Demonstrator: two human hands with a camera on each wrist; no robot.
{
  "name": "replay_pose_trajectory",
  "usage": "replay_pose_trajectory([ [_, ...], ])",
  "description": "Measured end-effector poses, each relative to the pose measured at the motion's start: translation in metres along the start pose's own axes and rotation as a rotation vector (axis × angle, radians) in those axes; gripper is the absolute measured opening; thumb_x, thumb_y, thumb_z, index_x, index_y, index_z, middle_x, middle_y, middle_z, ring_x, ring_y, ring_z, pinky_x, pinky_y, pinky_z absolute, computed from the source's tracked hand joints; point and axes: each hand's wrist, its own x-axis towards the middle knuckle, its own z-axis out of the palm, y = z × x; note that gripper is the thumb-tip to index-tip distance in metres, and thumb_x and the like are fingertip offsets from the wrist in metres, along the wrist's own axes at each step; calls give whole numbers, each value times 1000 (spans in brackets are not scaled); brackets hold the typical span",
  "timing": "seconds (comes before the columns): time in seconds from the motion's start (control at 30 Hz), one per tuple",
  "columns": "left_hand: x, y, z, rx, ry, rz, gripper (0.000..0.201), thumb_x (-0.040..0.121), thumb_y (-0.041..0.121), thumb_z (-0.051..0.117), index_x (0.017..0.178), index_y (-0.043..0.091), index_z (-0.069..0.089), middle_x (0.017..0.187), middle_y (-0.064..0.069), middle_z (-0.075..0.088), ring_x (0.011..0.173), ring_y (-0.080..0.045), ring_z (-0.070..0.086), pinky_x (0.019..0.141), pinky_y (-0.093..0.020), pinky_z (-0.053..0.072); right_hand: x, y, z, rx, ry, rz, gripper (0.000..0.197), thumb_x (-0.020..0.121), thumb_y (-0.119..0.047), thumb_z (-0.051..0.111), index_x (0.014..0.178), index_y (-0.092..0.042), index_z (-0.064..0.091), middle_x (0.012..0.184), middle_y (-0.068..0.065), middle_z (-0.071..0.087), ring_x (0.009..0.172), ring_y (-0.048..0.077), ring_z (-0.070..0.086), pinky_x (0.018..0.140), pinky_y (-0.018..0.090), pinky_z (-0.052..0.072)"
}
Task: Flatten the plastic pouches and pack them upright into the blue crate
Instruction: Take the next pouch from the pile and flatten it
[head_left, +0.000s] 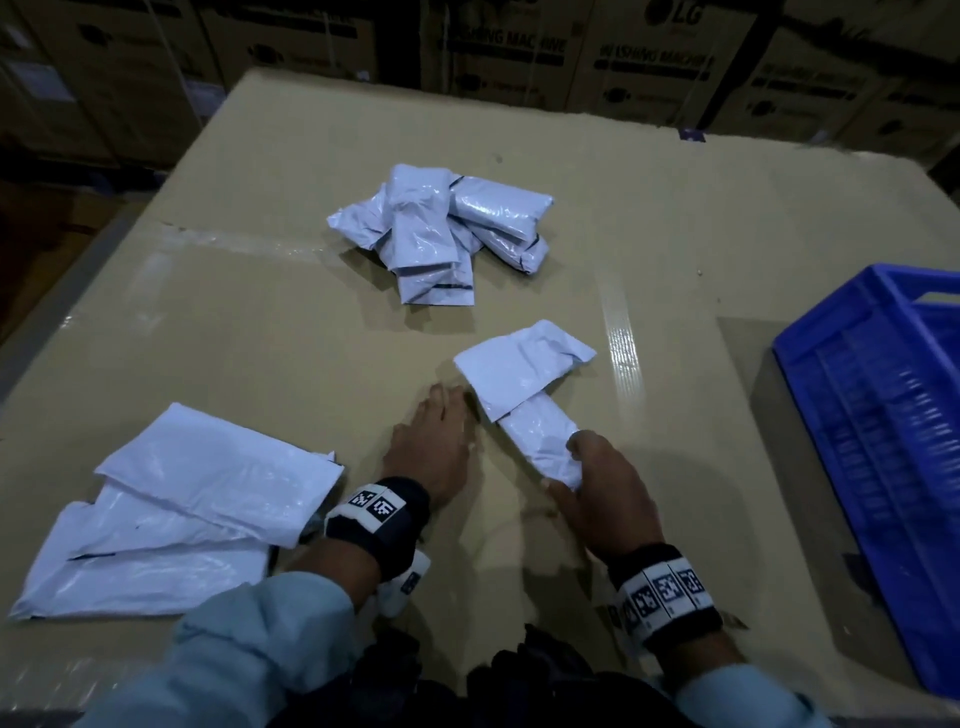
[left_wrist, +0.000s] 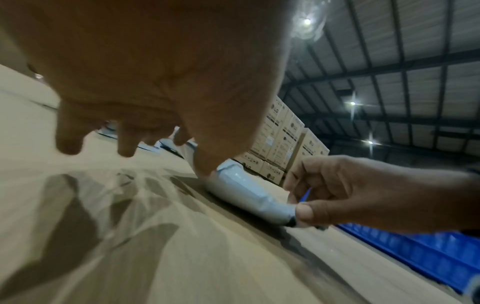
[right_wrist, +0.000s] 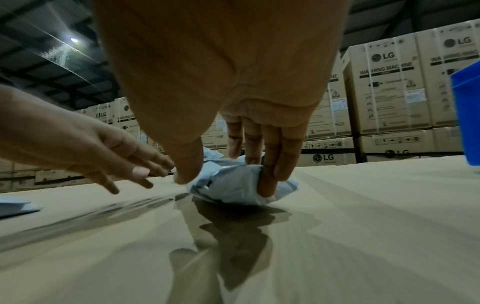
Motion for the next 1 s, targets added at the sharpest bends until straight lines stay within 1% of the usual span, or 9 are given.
replay_pose_trajectory([
  [0.1, -7, 17, 14, 8, 138, 142, 63, 101, 36, 39, 159, 25, 16, 168, -8, 11, 148, -30, 29, 110, -56, 36, -12, 16, 1, -11, -22, -64, 61, 83, -31, 76, 137, -16, 51, 123, 5, 61, 109, 29, 60, 92, 43, 50],
  [0.27, 1, 39, 17, 59, 119, 154, 59, 105, 33, 38, 159, 26, 15, 168, -14, 3, 154, -34, 11, 117, -58, 27, -25, 33, 1, -81, -22, -126, 50, 86, -35, 69, 131, -23, 54, 111, 1, 59, 99, 27, 59, 82, 39, 50],
  [0.37, 37, 49, 4, 83, 139, 84, 48, 102, 23, 39, 149, 21, 32, 168, -17, 2, 154, -36, 10, 118, -54, 26, -32, 40, -1, -117, -31, -154, 49, 81, -25, 67, 129, -24, 55, 111, 2, 59, 98, 29, 60, 81, 40, 52],
  [0.47, 73, 56, -16, -44, 94, 19, 47, 99, 33, 33, 142, 16, 42, 162, -20, 22, 140, -41, 38, 110, -54, 37, -38, 46, 0, -138, -19, -193, 55, 74, -10, 66, 127, -23, 58, 109, 3, 61, 96, 30, 59, 79, 40, 54],
  [0.6, 98, 58, -41, -220, -32, -157, 62, 101, 29, 42, 157, 10, 24, 160, -20, 29, 140, -42, 41, 114, -50, 35, -45, 60, -1, -178, -42, -243, 63, 72, -7, 66, 131, -27, 59, 106, 1, 57, 90, 29, 58, 73, 39, 54],
  [0.7, 77, 67, -40, -244, 80, -413, 77, 97, 22, 53, 160, 9, 10, 165, -16, 17, 144, -39, 34, 115, -52, 31, -52, 67, -3, -176, -48, -244, 64, 70, -7, 67, 130, -28, 63, 106, -1, 58, 88, 26, 59, 71, 38, 54],
  [0.83, 13, 71, 15, -46, 283, -29, 70, 91, 14, 44, 158, 10, 26, 168, -20, 11, 149, -38, 27, 115, -51, 33, -63, 69, -2, -186, -18, -245, 55, 71, -20, 65, 126, -26, 69, 104, 0, 63, 88, 27, 63, 77, 41, 53],
  [0.93, -26, 61, 66, 16, 161, 374, 62, 97, 33, 31, 153, 10, 42, 166, -19, 21, 152, -40, 24, 119, -59, 28, -62, 59, 5, -330, 92, -197, 39, 81, -31, 62, 119, -26, 70, 105, 3, 65, 107, 33, 58, 96, 52, 42],
  [1.0, -38, 50, 86, 78, 59, 440, 65, 102, 45, 25, 154, 9, 40, 165, -16, 27, 152, -38, 26, 116, -62, 31, -58, 48, 13, -362, 143, -155, 43, 94, -37, 47, 130, -20, 63, 122, 13, 62, 122, 38, 50, 105, 55, 37],
])
